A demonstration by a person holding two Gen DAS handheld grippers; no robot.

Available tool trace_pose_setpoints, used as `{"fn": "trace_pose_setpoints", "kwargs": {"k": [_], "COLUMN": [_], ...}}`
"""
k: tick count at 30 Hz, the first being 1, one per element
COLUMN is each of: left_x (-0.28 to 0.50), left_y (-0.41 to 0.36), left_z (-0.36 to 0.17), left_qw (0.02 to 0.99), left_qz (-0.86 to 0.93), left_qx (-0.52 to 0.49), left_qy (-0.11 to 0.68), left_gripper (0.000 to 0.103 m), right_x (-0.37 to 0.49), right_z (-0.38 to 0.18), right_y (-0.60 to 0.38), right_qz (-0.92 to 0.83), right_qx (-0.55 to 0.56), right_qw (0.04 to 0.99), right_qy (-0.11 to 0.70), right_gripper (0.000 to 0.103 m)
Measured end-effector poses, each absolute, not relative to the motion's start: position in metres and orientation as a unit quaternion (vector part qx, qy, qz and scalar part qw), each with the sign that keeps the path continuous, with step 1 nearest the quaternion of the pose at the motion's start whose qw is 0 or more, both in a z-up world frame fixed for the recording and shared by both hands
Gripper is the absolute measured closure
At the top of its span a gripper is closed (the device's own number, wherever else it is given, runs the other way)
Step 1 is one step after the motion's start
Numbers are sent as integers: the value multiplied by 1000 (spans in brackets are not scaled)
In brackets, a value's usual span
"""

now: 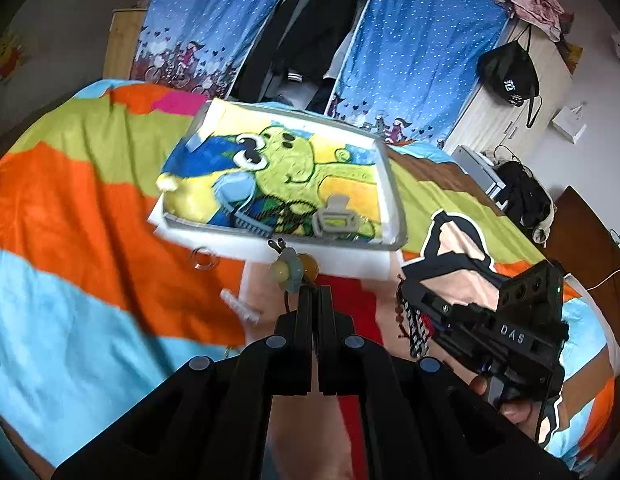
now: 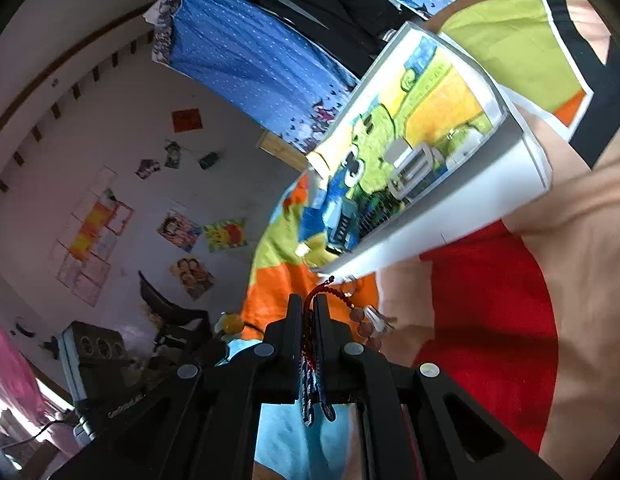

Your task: Organize jewelry

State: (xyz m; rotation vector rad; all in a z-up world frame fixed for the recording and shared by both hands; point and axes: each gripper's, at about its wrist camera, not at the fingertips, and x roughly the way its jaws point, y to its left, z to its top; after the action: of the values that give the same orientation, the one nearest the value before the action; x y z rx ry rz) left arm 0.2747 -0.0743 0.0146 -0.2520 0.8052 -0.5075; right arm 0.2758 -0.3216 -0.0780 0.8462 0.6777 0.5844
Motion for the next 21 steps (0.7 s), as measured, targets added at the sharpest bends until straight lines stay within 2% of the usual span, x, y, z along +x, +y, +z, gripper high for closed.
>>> {"fn": "trace_pose_setpoints", "kwargs": {"k": [5, 12, 21], "left_x": [286, 294, 288], "left_y": [-83, -81, -61], "left_z": [11, -15, -42], "left_qw": [879, 868, 860], "left_qz": [-252, -253, -241], "left_qx": [-126, -136, -147], "left_qy": [386, 406, 425], "left_gripper": [103, 103, 103], "right_x": [280, 284, 286], "right_z": [-81, -85, -110], "right_y": [-329, -303, -279], "right_qz": [263, 198, 171], "right_qx": [399, 248, 159], "right_qw": [816, 869, 870], "right_qy": [324, 380, 434], "right_gripper": [97, 97, 95]}}
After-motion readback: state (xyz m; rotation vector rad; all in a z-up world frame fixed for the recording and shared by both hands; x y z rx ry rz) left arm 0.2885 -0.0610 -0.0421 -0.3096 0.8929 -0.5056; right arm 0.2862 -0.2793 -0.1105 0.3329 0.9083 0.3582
